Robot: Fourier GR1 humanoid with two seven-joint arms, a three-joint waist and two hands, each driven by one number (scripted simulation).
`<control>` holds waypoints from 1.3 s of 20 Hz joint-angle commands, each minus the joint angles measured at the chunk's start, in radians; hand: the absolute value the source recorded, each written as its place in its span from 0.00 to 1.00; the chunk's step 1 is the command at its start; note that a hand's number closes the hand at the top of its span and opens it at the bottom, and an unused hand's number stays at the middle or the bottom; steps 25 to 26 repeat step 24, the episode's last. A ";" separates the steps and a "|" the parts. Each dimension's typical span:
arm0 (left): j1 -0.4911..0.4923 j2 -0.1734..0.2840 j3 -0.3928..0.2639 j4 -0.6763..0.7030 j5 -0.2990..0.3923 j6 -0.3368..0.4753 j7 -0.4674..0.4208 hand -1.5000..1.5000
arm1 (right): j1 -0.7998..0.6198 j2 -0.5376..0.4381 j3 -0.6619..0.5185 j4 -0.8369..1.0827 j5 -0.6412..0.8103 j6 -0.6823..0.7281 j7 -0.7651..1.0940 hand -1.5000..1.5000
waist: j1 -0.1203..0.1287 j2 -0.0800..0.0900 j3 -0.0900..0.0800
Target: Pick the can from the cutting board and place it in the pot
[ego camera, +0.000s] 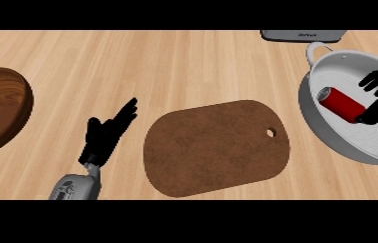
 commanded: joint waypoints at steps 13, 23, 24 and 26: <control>0.051 0.023 0.029 -0.038 0.008 0.002 -0.002 0.50 | -0.117 0.158 -0.435 0.022 -0.291 -0.487 -0.276 0.00 | -0.041 -0.012 0.002; 0.053 0.030 0.033 -0.053 0.016 -0.017 0.013 0.50 | 0.050 0.067 -0.680 -0.061 -0.506 -0.470 -0.448 0.00 | -0.047 -0.012 0.000; 0.090 0.015 0.018 -0.065 -0.001 0.001 -0.005 0.50 | 0.046 0.042 -0.709 -0.060 -0.538 -0.438 -0.456 0.00 | -0.045 -0.012 0.000; 0.090 0.015 0.018 -0.065 -0.001 0.001 -0.005 0.50 | 0.046 0.042 -0.709 -0.060 -0.538 -0.438 -0.456 0.00 | -0.045 -0.012 0.000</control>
